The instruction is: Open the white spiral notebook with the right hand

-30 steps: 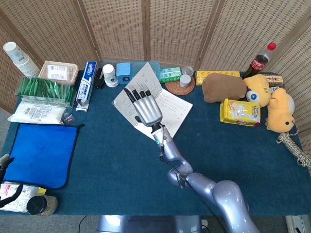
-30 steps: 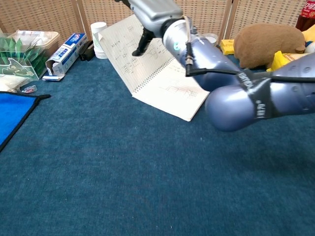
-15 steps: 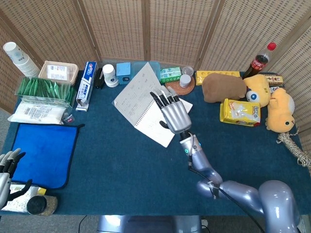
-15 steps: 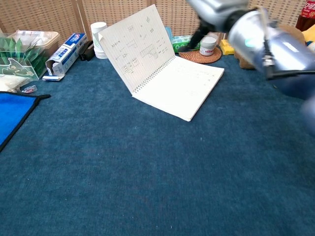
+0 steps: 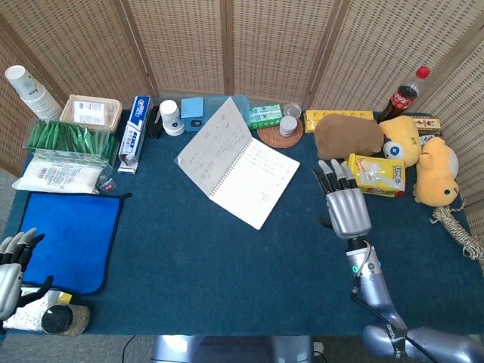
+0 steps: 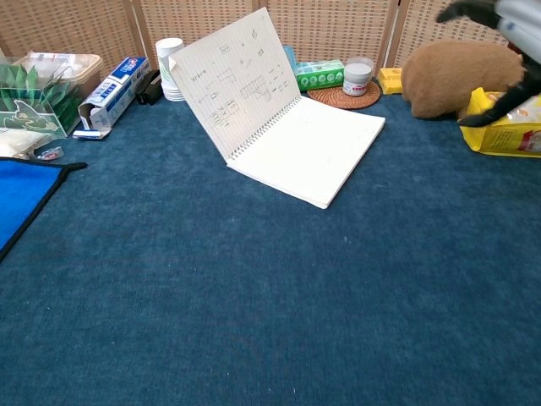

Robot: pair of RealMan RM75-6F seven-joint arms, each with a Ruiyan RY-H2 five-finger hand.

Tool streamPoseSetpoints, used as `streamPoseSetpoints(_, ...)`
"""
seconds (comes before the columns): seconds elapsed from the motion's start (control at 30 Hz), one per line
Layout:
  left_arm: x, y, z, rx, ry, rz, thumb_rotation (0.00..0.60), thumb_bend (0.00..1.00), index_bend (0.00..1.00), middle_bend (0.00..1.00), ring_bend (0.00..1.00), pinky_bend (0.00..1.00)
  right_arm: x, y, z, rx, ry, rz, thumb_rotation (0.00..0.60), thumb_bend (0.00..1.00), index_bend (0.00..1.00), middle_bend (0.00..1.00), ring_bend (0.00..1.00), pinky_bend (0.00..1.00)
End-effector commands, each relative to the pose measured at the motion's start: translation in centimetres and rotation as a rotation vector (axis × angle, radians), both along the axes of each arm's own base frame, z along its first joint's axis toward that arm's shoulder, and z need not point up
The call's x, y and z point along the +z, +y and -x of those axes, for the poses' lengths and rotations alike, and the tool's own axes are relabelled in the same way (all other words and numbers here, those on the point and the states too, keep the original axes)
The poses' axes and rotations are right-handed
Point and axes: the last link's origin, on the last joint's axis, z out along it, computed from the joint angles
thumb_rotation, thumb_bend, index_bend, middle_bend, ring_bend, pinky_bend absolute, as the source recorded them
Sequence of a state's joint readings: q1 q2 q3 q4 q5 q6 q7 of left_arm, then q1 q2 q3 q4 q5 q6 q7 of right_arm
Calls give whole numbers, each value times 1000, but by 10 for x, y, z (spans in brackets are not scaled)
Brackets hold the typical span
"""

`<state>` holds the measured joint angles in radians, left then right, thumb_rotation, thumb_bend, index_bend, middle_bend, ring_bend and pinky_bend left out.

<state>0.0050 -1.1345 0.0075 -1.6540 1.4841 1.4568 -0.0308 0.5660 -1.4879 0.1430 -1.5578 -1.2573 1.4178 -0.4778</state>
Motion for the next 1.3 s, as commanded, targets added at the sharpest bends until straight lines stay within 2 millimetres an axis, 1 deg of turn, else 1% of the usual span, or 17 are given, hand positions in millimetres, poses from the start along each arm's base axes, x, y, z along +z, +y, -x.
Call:
streamPoseSetpoints(0.03,-1,4,-1,4,3,1,600,305,212,70,16,0,6,16,21,-47,17,6,600,104,134,150,50,124)
streamPoseSetpoints(0.17,-1,8,-2,5,6,-10,600,305,211,76,16,0,12,30,40,-79,57,33,600,105,147,152,50,124)
streamPoseSetpoints(0.33,-2,12,-2,13,8,-25,600,305,211,77,16,0,20,47,63,-134,63,61,600,110,163,158,50,124)
streamPoseSetpoints(0.6,-10,14,-6,33,2,-20,600,304,210,77,16,0,33,77,94,-218,47,121,600,126,171,159,50,124)
streamPoseSetpoints(0.73,-11,13,-6,25,13,-36,600,305,209,78,16,0,37,85,104,-246,46,128,600,126,172,159,50,124)
streamPoseSetpoints(0.9,-10,8,-6,18,23,-47,600,305,208,78,16,0,35,93,113,-254,39,107,600,127,173,159,46,124)
streamPoseSetpoints(1.07,-8,3,-8,11,23,-65,600,304,207,79,16,0,36,99,117,-253,30,100,600,128,174,158,39,124)
streamPoseSetpoints(1.3,-9,3,-16,-7,21,-65,600,305,207,78,16,0,39,103,121,-249,14,114,600,127,175,157,37,124)
